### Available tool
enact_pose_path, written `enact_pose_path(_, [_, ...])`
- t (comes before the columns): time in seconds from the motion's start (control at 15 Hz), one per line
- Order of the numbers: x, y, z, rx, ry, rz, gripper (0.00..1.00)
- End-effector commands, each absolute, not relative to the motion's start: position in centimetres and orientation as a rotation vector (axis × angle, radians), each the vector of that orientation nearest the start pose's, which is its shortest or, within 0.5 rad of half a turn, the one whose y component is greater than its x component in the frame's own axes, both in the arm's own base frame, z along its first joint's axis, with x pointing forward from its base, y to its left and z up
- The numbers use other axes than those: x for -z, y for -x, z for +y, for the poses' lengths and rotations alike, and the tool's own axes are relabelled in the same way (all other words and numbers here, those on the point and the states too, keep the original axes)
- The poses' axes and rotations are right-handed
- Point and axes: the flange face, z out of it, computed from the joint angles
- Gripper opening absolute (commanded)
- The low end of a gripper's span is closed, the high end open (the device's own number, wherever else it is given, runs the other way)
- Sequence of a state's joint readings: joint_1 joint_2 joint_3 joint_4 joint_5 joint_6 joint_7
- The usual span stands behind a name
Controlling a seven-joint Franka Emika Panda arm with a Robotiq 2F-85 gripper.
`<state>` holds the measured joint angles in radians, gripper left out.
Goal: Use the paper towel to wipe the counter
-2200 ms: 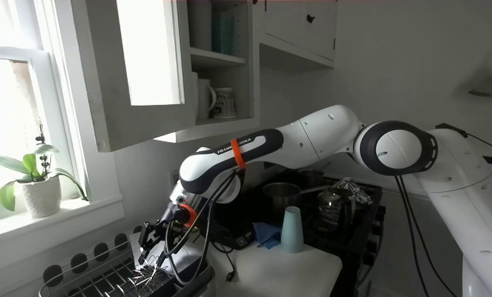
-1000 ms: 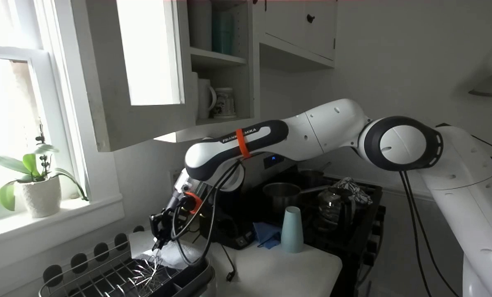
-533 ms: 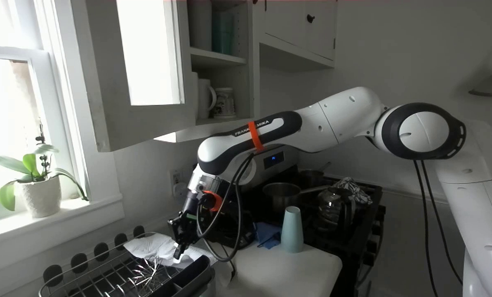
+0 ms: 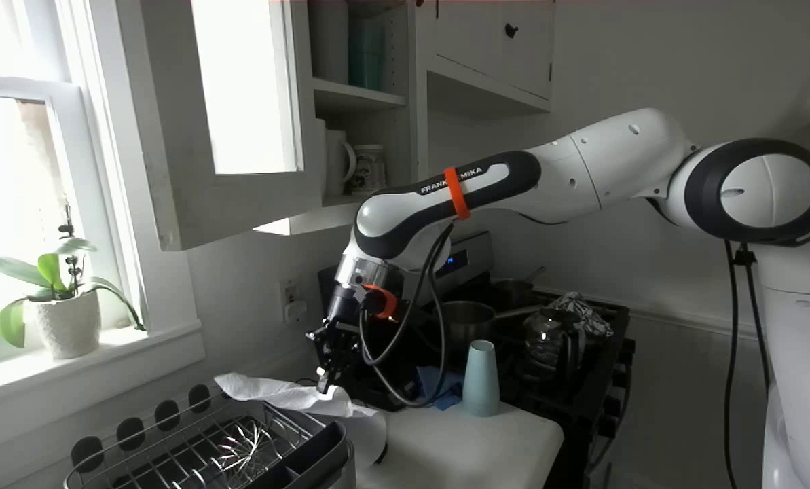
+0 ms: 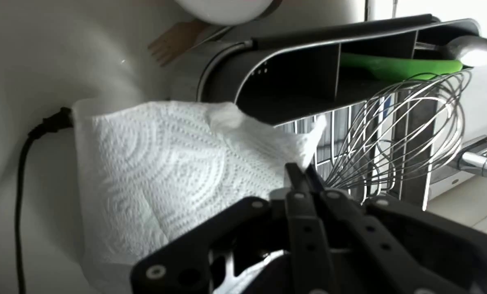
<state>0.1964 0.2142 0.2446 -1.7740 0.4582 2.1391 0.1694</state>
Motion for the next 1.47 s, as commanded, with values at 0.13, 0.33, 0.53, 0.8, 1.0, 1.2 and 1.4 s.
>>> enact_pose_path(0.13, [-49.2, -52.8, 25.3, -0.07, 2.799, -0.097, 0.0])
enact_pose_path(0.33, [-49.8, -50.9, 24.6, -0.16, 2.843, -0.125, 0.0])
enact_pose_path(0.53, [-50.8, -49.3, 23.5, -0.167, 2.857, -0.097, 0.0])
enact_pose_path(0.8, [-52.8, -47.6, 23.2, -0.111, 2.85, 0.002, 0.0])
enact_pose_path(1.0, [-53.9, -46.8, 22.8, -0.064, 2.904, 0.141, 0.0])
enact_pose_path(1.2, [-54.7, -46.3, 21.9, -0.011, 3.011, 0.201, 0.0])
enact_pose_path(1.4, [-55.6, -45.9, 21.7, 0.096, 3.024, 0.192, 0.0])
